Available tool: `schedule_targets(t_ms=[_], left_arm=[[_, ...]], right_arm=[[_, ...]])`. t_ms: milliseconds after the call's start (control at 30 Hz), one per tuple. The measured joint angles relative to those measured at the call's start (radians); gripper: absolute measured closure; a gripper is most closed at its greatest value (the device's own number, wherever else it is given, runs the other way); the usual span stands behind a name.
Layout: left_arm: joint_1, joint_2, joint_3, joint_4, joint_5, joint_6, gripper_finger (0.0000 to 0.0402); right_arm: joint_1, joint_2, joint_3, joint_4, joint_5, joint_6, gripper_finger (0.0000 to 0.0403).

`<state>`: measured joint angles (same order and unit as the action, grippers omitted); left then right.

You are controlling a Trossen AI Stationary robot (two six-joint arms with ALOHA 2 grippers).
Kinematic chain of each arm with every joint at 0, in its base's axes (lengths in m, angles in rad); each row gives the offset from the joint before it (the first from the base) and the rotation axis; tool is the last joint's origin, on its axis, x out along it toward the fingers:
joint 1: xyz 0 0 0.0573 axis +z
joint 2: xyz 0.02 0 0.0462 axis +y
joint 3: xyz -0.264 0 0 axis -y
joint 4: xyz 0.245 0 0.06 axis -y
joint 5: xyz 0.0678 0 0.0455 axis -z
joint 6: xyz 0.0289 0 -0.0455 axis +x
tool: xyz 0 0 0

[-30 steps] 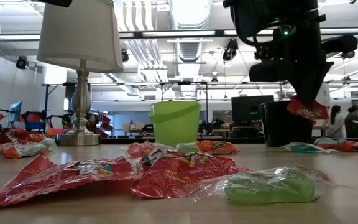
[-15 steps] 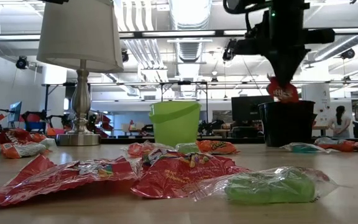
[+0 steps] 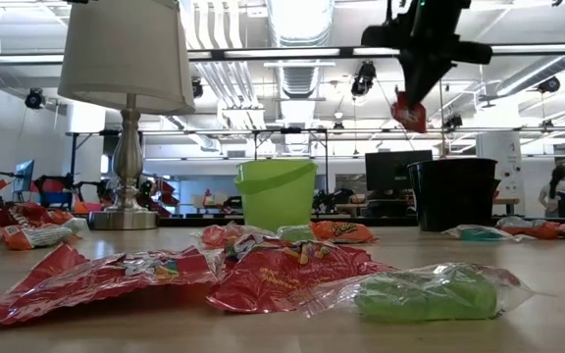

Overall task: Sort candy
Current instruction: Put the red candy into the green bucket

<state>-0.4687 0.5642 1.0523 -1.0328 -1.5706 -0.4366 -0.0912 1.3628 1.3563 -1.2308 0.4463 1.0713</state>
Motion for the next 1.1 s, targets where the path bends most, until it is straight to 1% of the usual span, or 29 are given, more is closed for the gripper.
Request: schedule_targets(t_ms=[133,200,300,433,567,700,800,933,1100], left_arm=[[0.007,-0.033,0.000,-0.007,-0.001,0.006,0.0272],[0.007,-0.051,0.000,-0.007,-0.002,0.000,0.0272],[0.007,-0.084,0.000,-0.008,-0.002,-0.046,0.0272],[0.007,-0.137,0.000,-0.009,0.000,-0.093,0.0272],[0.007,-0.203,0.000,-0.009,0.000,-0.152,0.0272],[0.007,-0.268,0.000,-0.010,0.003,-0.198,0.0273],[0.007,-0.296,-0.006,-0.012,0.044,-0.182,0.0278],[0.007,-0.312,-0.023,-0.026,0.051,-0.175,0.0291],[0.007,-0.333,-0.037,-0.026,0.060,-0.186,0.0303]], right_arm=[[-0.053,-0.070,0.000,0.051,-0.005,-0.153,0.0394],[-0.083,-0.109,0.000,0.076,-0.029,-0.234,0.0394],[-0.130,-0.166,0.000,0.111,-0.058,-0.319,0.0394],[-0.184,-0.230,0.000,0.122,-0.067,-0.417,0.0394],[-0.237,-0.271,0.000,0.135,-0.121,-0.505,0.0394],[-0.281,-0.287,0.000,0.180,-0.195,-0.603,0.0394],[-0.318,-0.286,0.000,0.214,-0.263,-0.661,0.0394],[-0.369,-0.265,0.000,0.271,-0.376,-0.694,0.0394],[-0.403,-0.212,0.000,0.336,-0.462,-0.735,0.0394]])
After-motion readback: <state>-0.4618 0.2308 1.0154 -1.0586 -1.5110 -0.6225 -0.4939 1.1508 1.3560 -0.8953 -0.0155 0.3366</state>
